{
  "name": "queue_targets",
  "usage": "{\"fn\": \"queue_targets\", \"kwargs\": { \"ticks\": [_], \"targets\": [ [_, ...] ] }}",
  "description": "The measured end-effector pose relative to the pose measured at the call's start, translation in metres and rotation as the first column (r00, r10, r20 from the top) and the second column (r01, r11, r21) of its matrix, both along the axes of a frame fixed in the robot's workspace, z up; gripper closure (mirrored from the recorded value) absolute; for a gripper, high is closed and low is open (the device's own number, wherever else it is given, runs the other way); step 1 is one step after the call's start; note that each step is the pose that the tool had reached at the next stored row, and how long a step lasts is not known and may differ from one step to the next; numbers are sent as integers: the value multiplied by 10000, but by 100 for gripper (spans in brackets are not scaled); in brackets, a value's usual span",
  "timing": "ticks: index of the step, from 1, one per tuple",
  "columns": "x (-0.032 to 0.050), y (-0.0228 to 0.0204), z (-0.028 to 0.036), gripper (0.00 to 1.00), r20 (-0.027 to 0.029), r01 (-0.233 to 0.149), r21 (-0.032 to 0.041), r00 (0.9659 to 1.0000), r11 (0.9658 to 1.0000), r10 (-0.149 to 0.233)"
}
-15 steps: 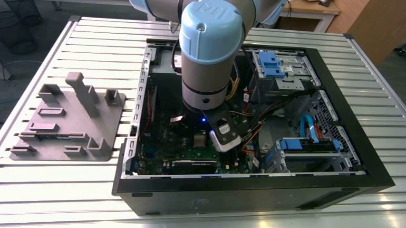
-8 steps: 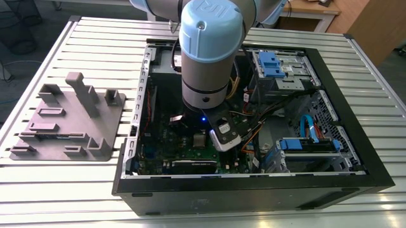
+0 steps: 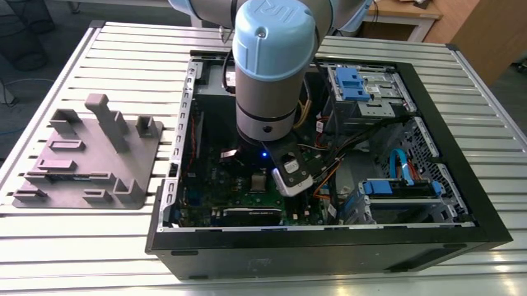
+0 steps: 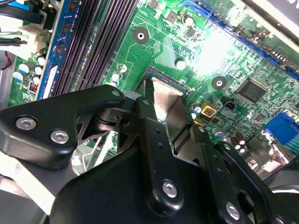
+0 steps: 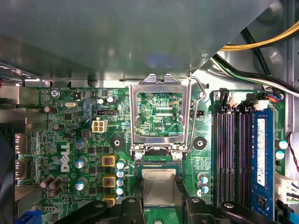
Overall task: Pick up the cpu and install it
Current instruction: 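Place the cpu into insertion slot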
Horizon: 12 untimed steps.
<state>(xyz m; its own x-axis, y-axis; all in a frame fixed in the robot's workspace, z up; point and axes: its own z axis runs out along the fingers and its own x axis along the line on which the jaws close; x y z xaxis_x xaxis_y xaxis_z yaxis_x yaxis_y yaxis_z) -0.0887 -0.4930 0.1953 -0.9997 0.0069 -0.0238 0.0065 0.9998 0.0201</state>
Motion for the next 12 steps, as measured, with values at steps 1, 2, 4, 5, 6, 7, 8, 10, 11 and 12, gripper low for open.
{"fn": "queue_targets", "kwargs": {
  "ticks": [1,2,4,5,6,7,8,10,11,12],
  "targets": [
    [0,0,0,62,0,0,0,10000,10000,0],
    [0,0,0,62,0,0,0,10000,10000,0],
    [0,0,7,62,-3,1,-4,10000,10000,-1],
    [0,0,12,62,-4,1,-3,10000,10000,-1],
    [0,0,11,62,-3,1,-1,10000,10000,-1],
    [0,0,11,62,-2,1,1,10000,10000,-1],
    [0,0,11,62,-2,1,2,10000,10000,-1],
    [0,0,12,62,-2,1,2,10000,10000,-1],
    [0,0,12,60,-2,0,1,10000,10000,0],
    [0,0,13,60,-2,0,0,10000,10000,0]
  ]
}}
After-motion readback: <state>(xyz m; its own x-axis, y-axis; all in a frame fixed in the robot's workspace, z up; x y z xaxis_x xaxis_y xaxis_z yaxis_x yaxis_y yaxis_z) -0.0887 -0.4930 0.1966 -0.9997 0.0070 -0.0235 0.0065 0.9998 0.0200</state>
